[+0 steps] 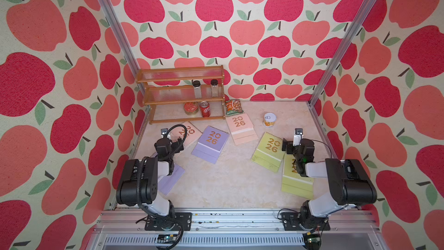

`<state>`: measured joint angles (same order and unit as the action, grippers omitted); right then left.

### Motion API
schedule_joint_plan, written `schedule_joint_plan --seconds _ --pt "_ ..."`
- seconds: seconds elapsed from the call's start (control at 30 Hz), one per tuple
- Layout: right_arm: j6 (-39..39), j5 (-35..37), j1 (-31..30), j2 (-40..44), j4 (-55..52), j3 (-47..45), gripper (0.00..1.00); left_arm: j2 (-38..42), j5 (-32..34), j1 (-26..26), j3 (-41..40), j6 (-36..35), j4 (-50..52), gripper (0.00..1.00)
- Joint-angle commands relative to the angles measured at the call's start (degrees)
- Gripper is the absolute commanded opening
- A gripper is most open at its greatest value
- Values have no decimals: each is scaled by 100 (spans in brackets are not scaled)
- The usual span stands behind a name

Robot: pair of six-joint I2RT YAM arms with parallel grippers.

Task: Stack the calendars
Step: Pick up the calendar at the center of the board.

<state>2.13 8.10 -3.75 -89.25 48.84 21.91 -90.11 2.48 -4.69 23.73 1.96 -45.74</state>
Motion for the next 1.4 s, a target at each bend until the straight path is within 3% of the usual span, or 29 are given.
schedule_joint_plan --seconds 0.0,0.3,0.83,0.9,1.0,1.07,1.1,1.17,1.27,1.37 --pt "29 33 -27 70 50 77 99 20 -51 -6 9 -53 -99 99" --pt "13 -41 8 61 39 86 99 38 -502 -127 89 -82 78 99" --pt "15 -45 8 73 47 77 99 36 -501 -93 128 -128 144 99" --pt "24 -41 10 82 67 76 98 188 -531 -53 309 -178 562 99" --pt "49 148 -20 296 -138 171 93 633 -261 -73 1458 0 2929 100" --pt "85 71 -36 825 -1462 604 92 1017 -351 -85 2009 63 3887 100" --pt "21 195 -50 1020 -1925 811 92 1220 -470 -84 2144 75 4105 100" --pt "-881 315 107 1466 -2908 1249 98 1694 -813 -91 2352 273 4411 100" --pt "-1615 -528 401 1812 -3718 1671 99 1926 -1462 -85 2821 678 5003 99" --pt "-1851 -748 393 1707 -4456 2073 99 1859 -2190 -67 3418 978 5697 99"
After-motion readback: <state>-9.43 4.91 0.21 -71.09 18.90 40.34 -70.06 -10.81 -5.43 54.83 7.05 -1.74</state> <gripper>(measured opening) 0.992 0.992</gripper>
